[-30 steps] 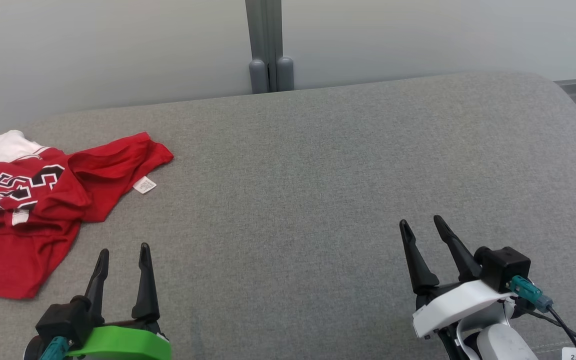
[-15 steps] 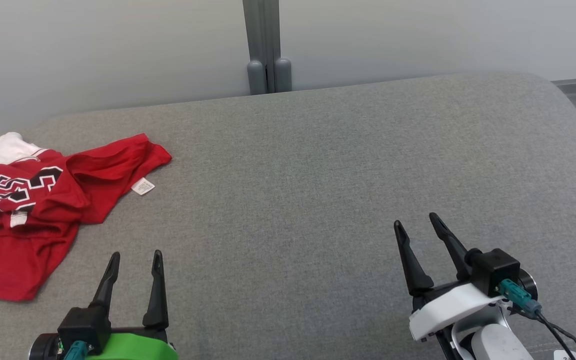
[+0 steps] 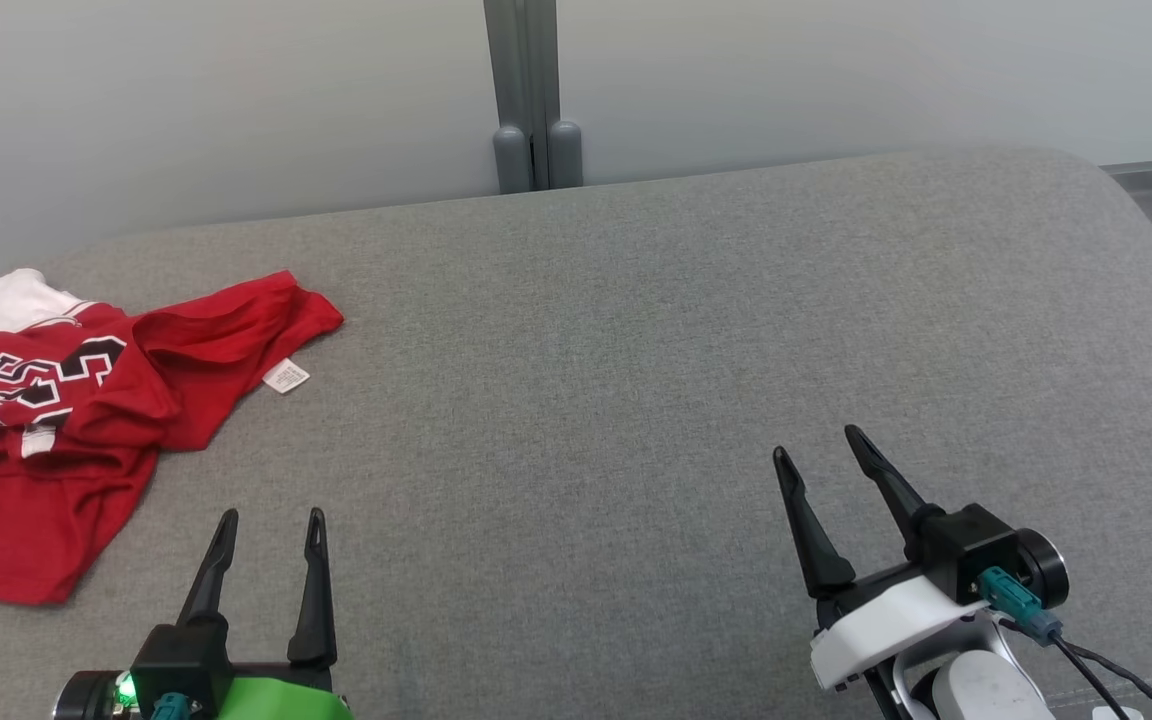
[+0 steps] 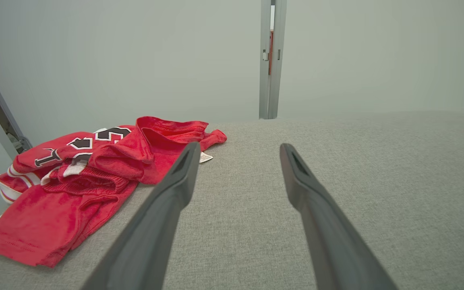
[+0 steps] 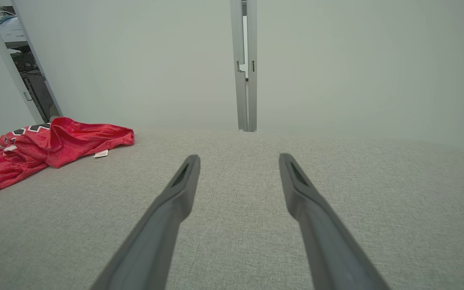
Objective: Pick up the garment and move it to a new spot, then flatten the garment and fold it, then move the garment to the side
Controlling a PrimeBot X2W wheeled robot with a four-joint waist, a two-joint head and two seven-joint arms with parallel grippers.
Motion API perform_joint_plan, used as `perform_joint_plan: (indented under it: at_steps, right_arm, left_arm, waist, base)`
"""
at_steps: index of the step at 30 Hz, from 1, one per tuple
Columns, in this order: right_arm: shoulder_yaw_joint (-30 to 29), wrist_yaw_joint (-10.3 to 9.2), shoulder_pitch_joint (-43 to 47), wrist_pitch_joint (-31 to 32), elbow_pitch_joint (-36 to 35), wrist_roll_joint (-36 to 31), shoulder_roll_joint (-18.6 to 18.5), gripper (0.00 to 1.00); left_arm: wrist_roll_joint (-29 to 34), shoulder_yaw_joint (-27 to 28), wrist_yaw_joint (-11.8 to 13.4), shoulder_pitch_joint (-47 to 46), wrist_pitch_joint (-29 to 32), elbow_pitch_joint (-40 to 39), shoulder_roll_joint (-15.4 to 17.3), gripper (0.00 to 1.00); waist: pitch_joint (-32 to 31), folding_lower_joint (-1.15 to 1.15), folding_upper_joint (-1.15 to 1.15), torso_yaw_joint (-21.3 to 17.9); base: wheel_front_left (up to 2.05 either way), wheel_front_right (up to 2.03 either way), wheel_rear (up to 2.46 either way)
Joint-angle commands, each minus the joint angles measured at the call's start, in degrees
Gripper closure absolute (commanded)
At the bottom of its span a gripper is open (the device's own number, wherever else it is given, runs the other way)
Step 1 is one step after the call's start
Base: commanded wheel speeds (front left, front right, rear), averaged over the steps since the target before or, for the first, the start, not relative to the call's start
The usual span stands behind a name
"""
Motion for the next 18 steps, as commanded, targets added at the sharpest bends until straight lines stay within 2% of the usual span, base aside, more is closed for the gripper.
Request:
perform_joint_plan:
  at_steps: [1, 18]
  right_arm:
    - [0.12, 0.0, -0.08, -0.41, 0.17, -0.69, -0.25, 0.0]
    - [0.08, 0.0, 0.47, -0.39, 1.22, 1.11, -0.25, 0.0]
  left_arm:
    - [0.89, 0.24, 0.2, 0.55, -0.35, 0.01, 0.38, 0.0]
    - [0.41, 0.5, 0.02, 0.98, -0.35, 0.9, 0.38, 0.0]
  waist:
    - [-0.02, 0.0, 0.0, -0.01]
    - [-0.45, 0.0, 0.0, -0.48]
  base:
    - [0.0, 0.0, 0.0]
    - [0.0, 0.0, 0.0]
